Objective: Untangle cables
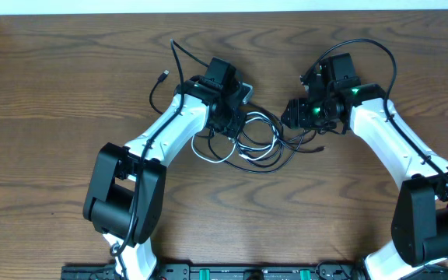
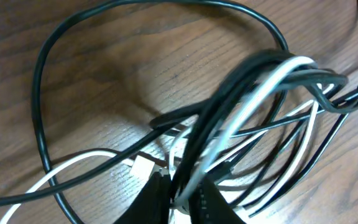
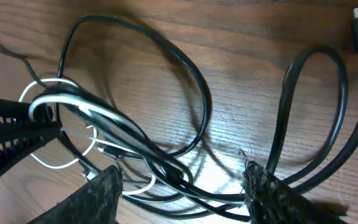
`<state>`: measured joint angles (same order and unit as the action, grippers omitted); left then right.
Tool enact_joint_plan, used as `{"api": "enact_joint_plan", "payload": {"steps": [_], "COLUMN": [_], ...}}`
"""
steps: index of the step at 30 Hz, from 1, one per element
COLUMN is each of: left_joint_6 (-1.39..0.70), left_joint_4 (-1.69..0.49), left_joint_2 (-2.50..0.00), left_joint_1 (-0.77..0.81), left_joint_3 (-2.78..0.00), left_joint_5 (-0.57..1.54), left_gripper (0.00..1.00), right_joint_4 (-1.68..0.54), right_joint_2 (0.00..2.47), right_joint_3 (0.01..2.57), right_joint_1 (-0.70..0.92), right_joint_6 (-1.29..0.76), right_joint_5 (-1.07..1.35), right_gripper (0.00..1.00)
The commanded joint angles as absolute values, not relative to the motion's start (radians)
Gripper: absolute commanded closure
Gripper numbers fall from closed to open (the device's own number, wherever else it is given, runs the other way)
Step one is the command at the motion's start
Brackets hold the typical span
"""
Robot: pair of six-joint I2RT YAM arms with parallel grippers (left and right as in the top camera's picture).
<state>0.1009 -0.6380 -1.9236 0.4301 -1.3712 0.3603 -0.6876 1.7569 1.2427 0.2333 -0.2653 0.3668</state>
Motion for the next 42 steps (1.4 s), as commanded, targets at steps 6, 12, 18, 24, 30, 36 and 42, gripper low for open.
{"api": "enact_joint_plan", "payload": {"steps": [6,12,18,24,30,36,42], "left_joint_6": [0.096,0.074,0.012,-0.034,-0.094,-0.226,-0.291], "left_joint_4": [-0.638,-0.641,-0.643,-0.646,-0.662,-0.666,-0.687], "left_joint_2": [-1.935,-1.876,-1.736,-1.623,-1.599,-1.594,-1.534], "left_joint_1": [0.429,0.428,0.426,0.426,0.426,0.426,0.403], "left_joint_3": [-1.392,-1.393,-1.393,-1.393,-1.393,-1.393,-1.393], "left_joint_5": [0.358,0.358,0.358,0.357,0.35,0.351,0.41], "left_gripper": [0.93,0.93,0.93,0.93,0.93,0.93,0.93], "right_joint_4": [-0.689,-0.689,-0.681,-0.661,-0.646,-0.654,-0.666], "right_joint_2": [1.746,1.746,1.744,1.662,1.505,1.485,1.534], "right_joint_3": [1.256,1.256,1.257,1.259,1.259,1.259,1.259], "right_joint_1": [0.234,0.234,0.234,0.239,0.249,0.304,0.349], "right_joint_6": [-0.253,-0.253,-0.22,-0.141,-0.14,-0.141,-0.187], "right_joint_5": [0.369,0.369,0.405,0.561,0.559,0.533,0.431], "right_gripper": [0.4,0.4,0.42,0.44,0.34,0.35,0.38]}}
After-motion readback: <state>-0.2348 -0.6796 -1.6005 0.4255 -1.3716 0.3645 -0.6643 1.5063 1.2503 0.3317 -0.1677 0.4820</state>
